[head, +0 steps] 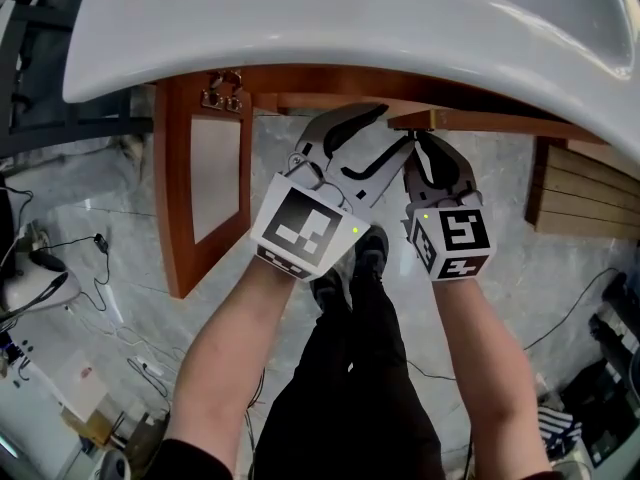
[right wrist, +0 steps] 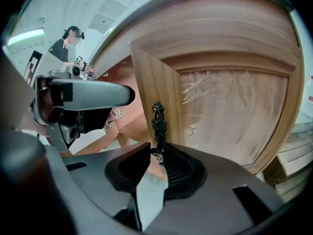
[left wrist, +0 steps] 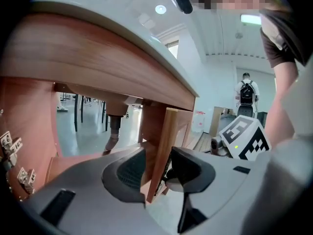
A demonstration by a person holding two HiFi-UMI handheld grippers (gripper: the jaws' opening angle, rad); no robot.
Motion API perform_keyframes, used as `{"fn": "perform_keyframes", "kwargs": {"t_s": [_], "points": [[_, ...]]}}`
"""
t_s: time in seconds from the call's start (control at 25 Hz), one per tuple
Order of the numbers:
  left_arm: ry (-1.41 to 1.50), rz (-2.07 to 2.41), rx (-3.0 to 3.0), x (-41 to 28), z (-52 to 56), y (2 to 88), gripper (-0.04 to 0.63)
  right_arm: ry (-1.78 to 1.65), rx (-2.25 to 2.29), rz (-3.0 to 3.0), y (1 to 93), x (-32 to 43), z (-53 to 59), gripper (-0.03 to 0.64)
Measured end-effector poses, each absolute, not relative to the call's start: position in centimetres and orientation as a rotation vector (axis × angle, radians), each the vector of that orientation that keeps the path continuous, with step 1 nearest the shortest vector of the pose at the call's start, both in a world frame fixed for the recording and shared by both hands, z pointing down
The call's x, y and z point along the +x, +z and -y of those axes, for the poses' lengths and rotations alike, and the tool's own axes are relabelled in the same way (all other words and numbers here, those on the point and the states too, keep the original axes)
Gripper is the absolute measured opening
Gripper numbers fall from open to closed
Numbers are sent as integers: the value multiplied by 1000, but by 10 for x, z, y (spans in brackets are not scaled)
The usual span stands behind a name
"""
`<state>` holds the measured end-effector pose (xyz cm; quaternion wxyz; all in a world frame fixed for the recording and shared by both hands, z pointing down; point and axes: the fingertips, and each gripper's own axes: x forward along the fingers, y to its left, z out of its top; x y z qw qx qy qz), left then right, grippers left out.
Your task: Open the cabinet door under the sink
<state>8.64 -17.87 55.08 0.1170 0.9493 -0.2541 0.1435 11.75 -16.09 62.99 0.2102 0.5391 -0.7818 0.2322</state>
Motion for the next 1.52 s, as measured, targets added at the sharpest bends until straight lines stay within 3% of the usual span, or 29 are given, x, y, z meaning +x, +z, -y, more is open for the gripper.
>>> {"fn": "perform_keyframes", "kwargs": {"t_s": [0.24, 0.4, 0.8, 0.84, 0.88, 1.04, 1.52], "points": [[413, 648, 2820, 108, 174, 542, 170, 651, 1469, 2197, 630, 120, 150, 97], [424, 600, 2835, 119, 169, 541, 128, 660, 1460, 2202, 629, 121, 148, 95], [502, 498, 2877, 129, 172, 539, 126, 682, 1463, 2212, 622, 123, 144, 89], [499, 516, 2870, 129, 177, 539, 125, 683, 1427, 2230, 622, 117, 138, 23], [493, 529, 2863, 128, 182, 539, 123, 678, 1363, 2253, 623, 106, 129, 11], [490, 462, 2881, 127, 183, 537, 115, 678, 1199, 2268, 638, 67, 100, 14], [457, 359, 2915, 132, 152, 526, 100, 724, 1549, 2166, 618, 137, 98, 15]]}}
